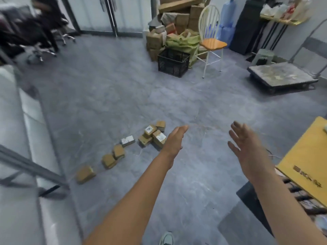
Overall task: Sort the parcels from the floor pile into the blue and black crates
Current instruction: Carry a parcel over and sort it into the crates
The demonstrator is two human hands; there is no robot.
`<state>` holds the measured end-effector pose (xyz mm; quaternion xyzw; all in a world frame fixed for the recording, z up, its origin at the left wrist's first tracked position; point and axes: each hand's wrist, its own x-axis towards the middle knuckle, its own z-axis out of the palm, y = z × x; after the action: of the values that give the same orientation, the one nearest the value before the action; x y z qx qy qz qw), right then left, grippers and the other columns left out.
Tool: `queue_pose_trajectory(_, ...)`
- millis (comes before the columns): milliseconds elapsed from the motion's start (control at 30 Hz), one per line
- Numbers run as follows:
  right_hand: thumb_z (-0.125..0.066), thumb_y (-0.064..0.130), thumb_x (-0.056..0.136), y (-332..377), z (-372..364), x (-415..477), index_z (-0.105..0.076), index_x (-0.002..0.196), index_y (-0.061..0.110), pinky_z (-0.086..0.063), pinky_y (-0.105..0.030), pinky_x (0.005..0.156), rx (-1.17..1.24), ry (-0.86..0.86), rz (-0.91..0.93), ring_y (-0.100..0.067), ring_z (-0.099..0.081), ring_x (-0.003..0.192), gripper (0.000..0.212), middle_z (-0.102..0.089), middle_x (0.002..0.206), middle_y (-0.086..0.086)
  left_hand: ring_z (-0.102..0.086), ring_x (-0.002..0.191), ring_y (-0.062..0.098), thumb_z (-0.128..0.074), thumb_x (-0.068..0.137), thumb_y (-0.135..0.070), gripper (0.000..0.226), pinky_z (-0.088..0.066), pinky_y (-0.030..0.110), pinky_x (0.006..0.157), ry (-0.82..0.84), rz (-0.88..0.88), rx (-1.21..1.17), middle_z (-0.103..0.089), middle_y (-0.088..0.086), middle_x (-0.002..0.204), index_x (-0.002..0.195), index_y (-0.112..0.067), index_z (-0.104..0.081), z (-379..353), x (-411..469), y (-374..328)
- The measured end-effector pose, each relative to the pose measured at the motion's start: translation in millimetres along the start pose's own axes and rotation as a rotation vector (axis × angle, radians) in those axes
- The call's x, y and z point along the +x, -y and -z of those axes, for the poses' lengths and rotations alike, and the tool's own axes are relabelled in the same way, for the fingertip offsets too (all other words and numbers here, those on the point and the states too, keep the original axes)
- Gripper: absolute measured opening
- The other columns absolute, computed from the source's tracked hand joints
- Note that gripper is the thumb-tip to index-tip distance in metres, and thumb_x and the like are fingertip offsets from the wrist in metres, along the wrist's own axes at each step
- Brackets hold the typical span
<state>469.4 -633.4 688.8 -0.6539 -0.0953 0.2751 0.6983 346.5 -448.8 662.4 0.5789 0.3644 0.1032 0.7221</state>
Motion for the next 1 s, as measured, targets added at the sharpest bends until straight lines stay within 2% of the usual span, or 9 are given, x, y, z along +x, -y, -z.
queue_pose_trajectory(200, -0.049, 0.049, 0.105, -15, -55, 21, -0.056, 0.145, 0.026, -0.04, -0.042, 0.118, -0.011, 0.233, -0.07, -0.009, -0.051, 0.14, 0.047, -0.054, 0.152, 0.012, -0.051, 0.131, 0.009, -0.048, 0.104, -0.05, 0.047, -0.042, 0.041, 0.105, -0.186, 0.041, -0.073, -0.054, -0.008, 0.147, 0.146, -0.028, -0.054, 43, -17, 23)
queue_pose_trajectory(300, -0.071, 0.08, 0.071, -23, -63, 22, -0.059, 0.143, 0.029, -0.044, -0.038, 0.11, -0.024, 0.344, -0.103, -0.004, -0.055, 0.134, 0.089, -0.059, 0.147, 0.016, -0.053, 0.12, 0.007, -0.045, 0.106, -0.048, 0.033, -0.042, 0.037, 0.1, -0.281, 0.075, -0.096, -0.057, -0.01, 0.136, 0.134, -0.034, -0.057, 48, -33, 29)
queue_pose_trajectory(367, -0.079, 0.088, 0.048, -28, -62, 25, -0.059, 0.144, 0.029, -0.045, -0.035, 0.105, -0.035, 0.373, -0.115, -0.001, -0.057, 0.131, 0.114, -0.061, 0.144, 0.017, -0.05, 0.127, 0.011, -0.045, 0.107, -0.046, 0.027, -0.041, 0.036, 0.098, -0.321, 0.088, -0.108, -0.056, -0.009, 0.135, 0.129, -0.037, -0.056, 44, -42, 31)
queue_pose_trajectory(533, -0.051, 0.057, 0.101, -50, -53, 31, -0.054, 0.15, 0.024, -0.036, -0.048, 0.122, -0.041, 0.461, -0.209, -0.01, -0.052, 0.139, 0.059, -0.056, 0.151, 0.012, -0.044, 0.139, 0.013, -0.043, 0.106, -0.051, 0.045, -0.039, 0.04, 0.111, -0.368, 0.134, -0.088, -0.05, -0.006, 0.148, 0.143, -0.028, -0.053, 30, -57, 47)
queue_pose_trajectory(600, -0.059, 0.07, 0.09, -55, -49, 34, -0.053, 0.151, 0.025, -0.037, -0.046, 0.12, -0.063, 0.498, -0.228, -0.008, -0.052, 0.138, 0.076, -0.056, 0.151, 0.013, -0.043, 0.14, 0.013, -0.045, 0.104, -0.054, 0.051, -0.037, 0.044, 0.117, -0.387, 0.153, -0.086, -0.049, -0.006, 0.151, 0.146, -0.026, -0.052, 25, -61, 53)
queue_pose_trajectory(700, -0.075, 0.089, 0.053, -62, -47, 37, -0.052, 0.152, 0.025, -0.041, -0.041, 0.113, -0.096, 0.499, -0.229, -0.007, -0.054, 0.136, 0.12, -0.057, 0.15, 0.014, -0.044, 0.136, 0.012, -0.044, 0.103, -0.058, 0.054, -0.037, 0.045, 0.117, -0.409, 0.179, -0.072, -0.049, -0.007, 0.149, 0.146, -0.026, -0.052, 21, -63, 57)
queue_pose_trajectory(733, -0.073, 0.087, 0.059, -64, -49, 38, -0.052, 0.152, 0.025, -0.04, -0.042, 0.114, -0.094, 0.508, -0.24, -0.008, -0.053, 0.137, 0.115, -0.057, 0.15, 0.013, -0.045, 0.134, 0.011, -0.044, 0.102, -0.058, 0.053, -0.037, 0.045, 0.116, -0.414, 0.181, -0.066, -0.051, -0.007, 0.147, 0.144, -0.026, -0.053, 22, -63, 58)
queue_pose_trajectory(833, -0.049, 0.059, 0.102, -74, -56, 49, -0.049, 0.155, 0.022, -0.034, -0.05, 0.123, -0.082, 0.523, -0.292, -0.013, -0.049, 0.142, 0.064, -0.053, 0.154, 0.009, -0.045, 0.135, 0.011, -0.044, 0.102, -0.06, 0.054, -0.037, 0.046, 0.117, -0.417, 0.19, -0.051, -0.05, -0.008, 0.148, 0.144, -0.028, -0.053, 30, -56, 56)
queue_pose_trajectory(1000, -0.039, 0.053, 0.108, -81, -79, 76, -0.044, 0.158, 0.02, -0.033, -0.048, 0.123, -0.152, 0.468, -0.317, -0.015, -0.046, 0.145, 0.06, -0.049, 0.158, 0.008, -0.045, 0.137, 0.012, -0.043, 0.104, -0.056, 0.052, -0.036, 0.045, 0.117, -0.377, 0.196, -0.04, -0.05, -0.007, 0.148, 0.146, -0.025, -0.051, 58, -12, 57)
